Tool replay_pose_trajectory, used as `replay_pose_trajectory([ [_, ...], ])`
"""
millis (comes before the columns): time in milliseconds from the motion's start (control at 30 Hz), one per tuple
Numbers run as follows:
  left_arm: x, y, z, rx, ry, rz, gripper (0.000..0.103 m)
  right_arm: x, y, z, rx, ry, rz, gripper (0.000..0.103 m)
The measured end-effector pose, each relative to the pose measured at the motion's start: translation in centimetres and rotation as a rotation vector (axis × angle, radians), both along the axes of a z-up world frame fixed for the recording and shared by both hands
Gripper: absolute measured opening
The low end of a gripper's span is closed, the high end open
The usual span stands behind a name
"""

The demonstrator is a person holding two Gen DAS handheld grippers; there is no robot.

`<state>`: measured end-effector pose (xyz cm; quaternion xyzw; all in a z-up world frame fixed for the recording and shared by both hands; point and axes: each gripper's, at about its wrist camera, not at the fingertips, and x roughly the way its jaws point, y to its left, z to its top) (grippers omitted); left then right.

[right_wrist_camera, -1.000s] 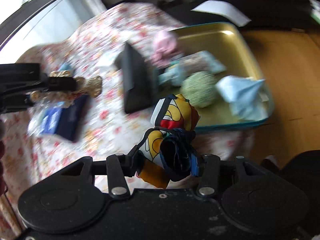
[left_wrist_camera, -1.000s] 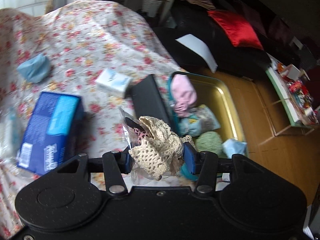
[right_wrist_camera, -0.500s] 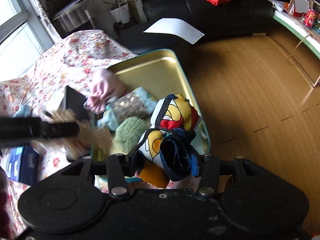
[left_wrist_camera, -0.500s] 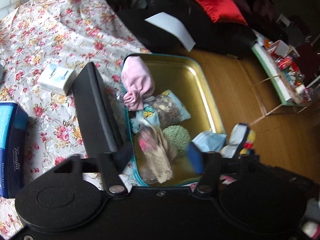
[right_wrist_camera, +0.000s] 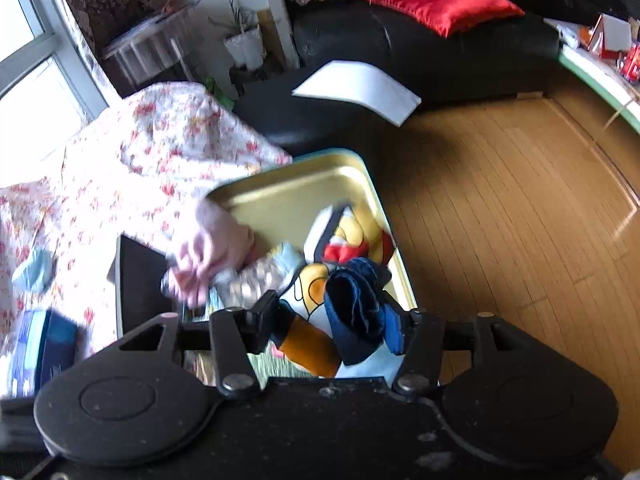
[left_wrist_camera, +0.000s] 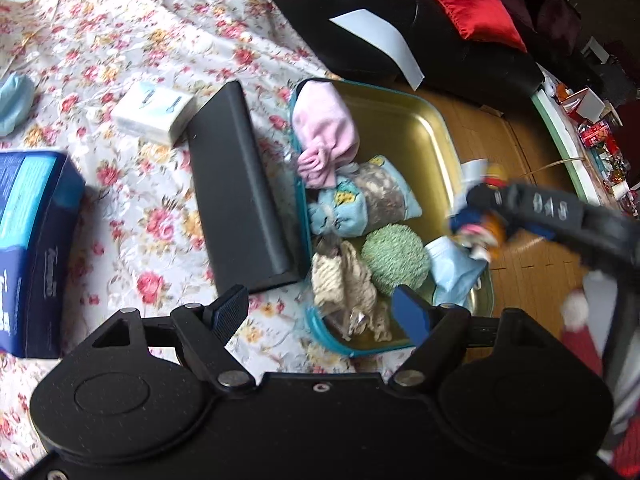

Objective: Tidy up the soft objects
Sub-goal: 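Lower the right tool into the tray and open it to drop the scarf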

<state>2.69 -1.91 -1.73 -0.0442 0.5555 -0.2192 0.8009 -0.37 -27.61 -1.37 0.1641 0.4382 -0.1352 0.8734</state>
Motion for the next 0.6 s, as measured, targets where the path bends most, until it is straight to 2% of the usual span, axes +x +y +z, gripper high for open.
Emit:
replay_pose_trajectory([
  [167,-0.3,0.8,-0.2,0.012,0.002,0.012,0.075,0.5,0.5,-1.0,-0.083,0.007,0.005,0.070],
  [367,-0.4,1.3,-0.2,0.027,-0.006,0.022,0.075,-1.1,0.3,-3.1,-0.090,0.061,-0.031,0.070],
  [600,-0.8,2.6,0.1,0.022,-0.010,0.038,0.075,-3.6,0.5,-2.6,-0.056,0.051,-0.081,0.070],
])
